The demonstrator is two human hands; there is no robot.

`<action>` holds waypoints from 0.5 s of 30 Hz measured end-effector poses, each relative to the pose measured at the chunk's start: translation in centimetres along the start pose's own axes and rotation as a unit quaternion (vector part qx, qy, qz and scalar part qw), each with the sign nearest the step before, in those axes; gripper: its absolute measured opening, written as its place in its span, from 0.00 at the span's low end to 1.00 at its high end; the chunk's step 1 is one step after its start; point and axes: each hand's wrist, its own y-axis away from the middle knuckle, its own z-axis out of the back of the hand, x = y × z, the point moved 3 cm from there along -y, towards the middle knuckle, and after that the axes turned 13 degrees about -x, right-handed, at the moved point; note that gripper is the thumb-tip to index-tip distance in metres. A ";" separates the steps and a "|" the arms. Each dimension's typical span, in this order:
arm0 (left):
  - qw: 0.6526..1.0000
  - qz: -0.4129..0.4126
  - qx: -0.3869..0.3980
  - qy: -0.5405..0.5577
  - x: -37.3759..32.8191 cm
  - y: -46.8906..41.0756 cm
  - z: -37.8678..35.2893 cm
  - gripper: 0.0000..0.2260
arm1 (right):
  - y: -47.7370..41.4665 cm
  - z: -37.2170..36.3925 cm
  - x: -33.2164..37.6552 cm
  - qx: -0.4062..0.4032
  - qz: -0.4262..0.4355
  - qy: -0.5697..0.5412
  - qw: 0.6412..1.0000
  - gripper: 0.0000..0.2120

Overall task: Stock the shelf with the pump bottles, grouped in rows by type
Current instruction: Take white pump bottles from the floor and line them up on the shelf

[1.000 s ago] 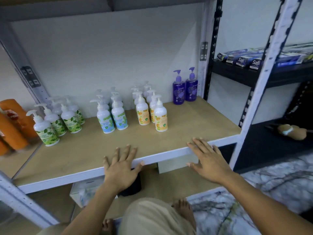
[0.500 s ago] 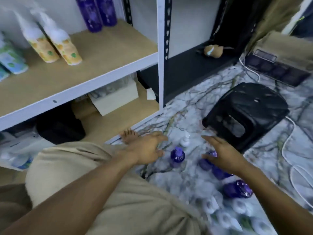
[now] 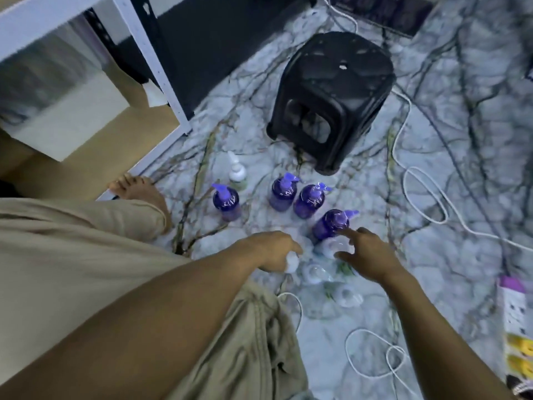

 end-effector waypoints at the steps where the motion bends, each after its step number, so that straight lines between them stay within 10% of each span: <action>1: 1.000 -0.005 0.010 -0.013 -0.2 -0.3 -0.2 0.22 | 0.1 -0.5 -0.3 0.009 -0.008 0.001 1.000 0.27; 15: 0.991 -0.054 -0.015 -0.121 2.0 1.3 1.3 0.13 | 0.2 -2.4 2.8 -0.047 -0.068 -0.008 0.997 0.08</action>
